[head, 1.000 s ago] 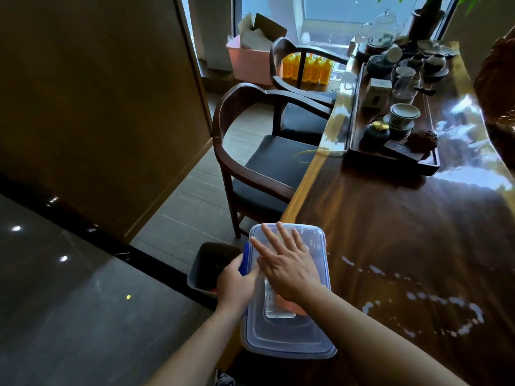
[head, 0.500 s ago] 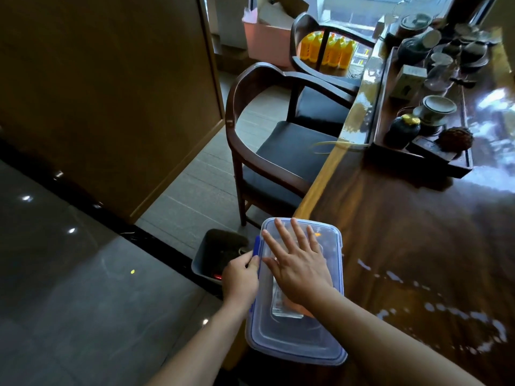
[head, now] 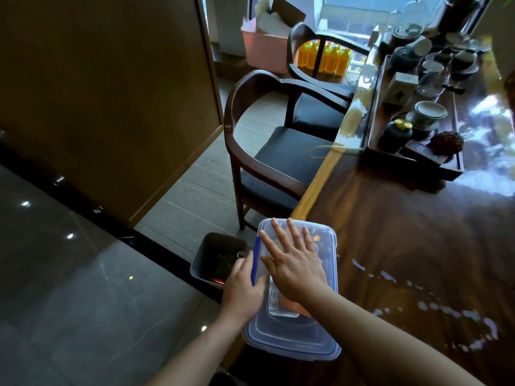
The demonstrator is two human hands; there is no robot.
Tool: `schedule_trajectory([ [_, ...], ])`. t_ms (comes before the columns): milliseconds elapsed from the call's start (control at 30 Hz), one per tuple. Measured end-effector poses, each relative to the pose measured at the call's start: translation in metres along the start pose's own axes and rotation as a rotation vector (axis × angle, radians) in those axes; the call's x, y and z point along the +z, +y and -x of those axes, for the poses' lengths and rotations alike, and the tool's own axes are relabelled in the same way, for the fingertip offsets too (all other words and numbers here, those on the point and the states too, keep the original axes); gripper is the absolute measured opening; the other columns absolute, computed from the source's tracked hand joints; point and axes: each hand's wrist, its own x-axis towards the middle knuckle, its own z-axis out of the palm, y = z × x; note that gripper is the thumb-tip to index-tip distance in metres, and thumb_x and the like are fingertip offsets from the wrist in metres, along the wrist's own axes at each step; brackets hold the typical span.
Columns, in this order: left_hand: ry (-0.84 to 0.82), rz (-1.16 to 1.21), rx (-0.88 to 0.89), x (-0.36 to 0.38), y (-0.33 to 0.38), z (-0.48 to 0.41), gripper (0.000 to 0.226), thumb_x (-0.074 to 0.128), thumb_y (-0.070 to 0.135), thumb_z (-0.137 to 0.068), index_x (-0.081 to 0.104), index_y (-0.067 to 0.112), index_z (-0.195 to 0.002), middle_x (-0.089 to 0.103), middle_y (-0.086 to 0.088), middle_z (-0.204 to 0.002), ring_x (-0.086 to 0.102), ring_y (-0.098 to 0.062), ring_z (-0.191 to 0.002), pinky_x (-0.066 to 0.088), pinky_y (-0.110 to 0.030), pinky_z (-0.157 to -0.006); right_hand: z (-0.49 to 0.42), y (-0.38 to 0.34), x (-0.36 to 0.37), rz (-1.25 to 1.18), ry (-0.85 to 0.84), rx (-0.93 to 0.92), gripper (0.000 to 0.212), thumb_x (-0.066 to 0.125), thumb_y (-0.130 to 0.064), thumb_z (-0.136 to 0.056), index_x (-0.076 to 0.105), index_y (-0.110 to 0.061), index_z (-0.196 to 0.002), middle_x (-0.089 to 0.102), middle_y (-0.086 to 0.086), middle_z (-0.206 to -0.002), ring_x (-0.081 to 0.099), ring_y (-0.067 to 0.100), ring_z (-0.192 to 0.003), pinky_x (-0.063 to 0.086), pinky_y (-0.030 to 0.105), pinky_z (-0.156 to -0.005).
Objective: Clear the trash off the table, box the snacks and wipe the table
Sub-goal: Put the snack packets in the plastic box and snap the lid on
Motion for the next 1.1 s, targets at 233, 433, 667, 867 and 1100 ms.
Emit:
schedule_trajectory([
  [233,0.027,-0.265,0.061,0.008,0.021,0.009,0.069,0.05,0.023,-0.098,0.013,0.016,-0.156,0.022,-0.015,-0.159,0.027,-0.027,-0.145,0.031,-0.035,-0.114,0.002,0.006,-0.018,-0.208,0.065,0.003,0.057,0.027,-0.048,-0.104,0.012,-0.034,-0.157,-0.001,-0.003,-0.167,-0.011,0.021,-0.153,0.002,0.048,-0.125],
  [433,-0.056,-0.62,0.455,0.028,0.055,-0.003,0.066,0.038,0.05,-0.095,0.014,0.032,-0.155,0.007,-0.011,-0.165,0.002,-0.028,-0.152,0.01,-0.05,-0.123,0.059,0.039,-0.029,-0.603,0.515,0.452,0.044,0.059,-0.021,-0.098,0.053,-0.019,-0.141,0.046,0.0,-0.15,0.032,0.018,-0.142,0.025,0.033,-0.117],
  [667,-0.203,-0.793,0.501,0.058,0.05,-0.012,0.075,0.019,0.077,-0.088,-0.004,0.047,-0.153,-0.019,-0.006,-0.164,-0.026,-0.026,-0.148,-0.016,-0.057,-0.117,0.102,0.063,0.006,-1.176,0.175,0.861,0.046,0.063,-0.047,-0.092,0.064,-0.017,-0.127,0.066,0.003,-0.128,0.062,0.021,-0.118,0.047,0.048,-0.105],
  [867,-0.143,-0.834,0.529,0.066,0.041,-0.01,0.078,0.006,0.078,-0.087,0.002,0.04,-0.155,-0.012,-0.01,-0.165,-0.018,-0.03,-0.15,-0.008,-0.062,-0.117,0.121,0.061,0.008,-1.525,0.02,0.795,0.037,0.069,-0.042,-0.088,0.073,-0.012,-0.109,0.078,0.008,-0.092,0.072,0.02,-0.081,0.056,0.035,-0.075],
  [1100,-0.133,-0.812,0.522,0.064,0.041,-0.01,0.078,0.022,0.077,-0.087,0.0,0.043,-0.154,-0.014,-0.007,-0.165,-0.02,-0.026,-0.15,-0.006,-0.06,-0.118,0.123,0.065,0.011,-1.735,-0.034,0.853,0.034,0.062,-0.036,-0.094,0.07,-0.01,-0.115,0.076,0.013,-0.097,0.072,0.025,-0.082,0.057,0.036,-0.071],
])
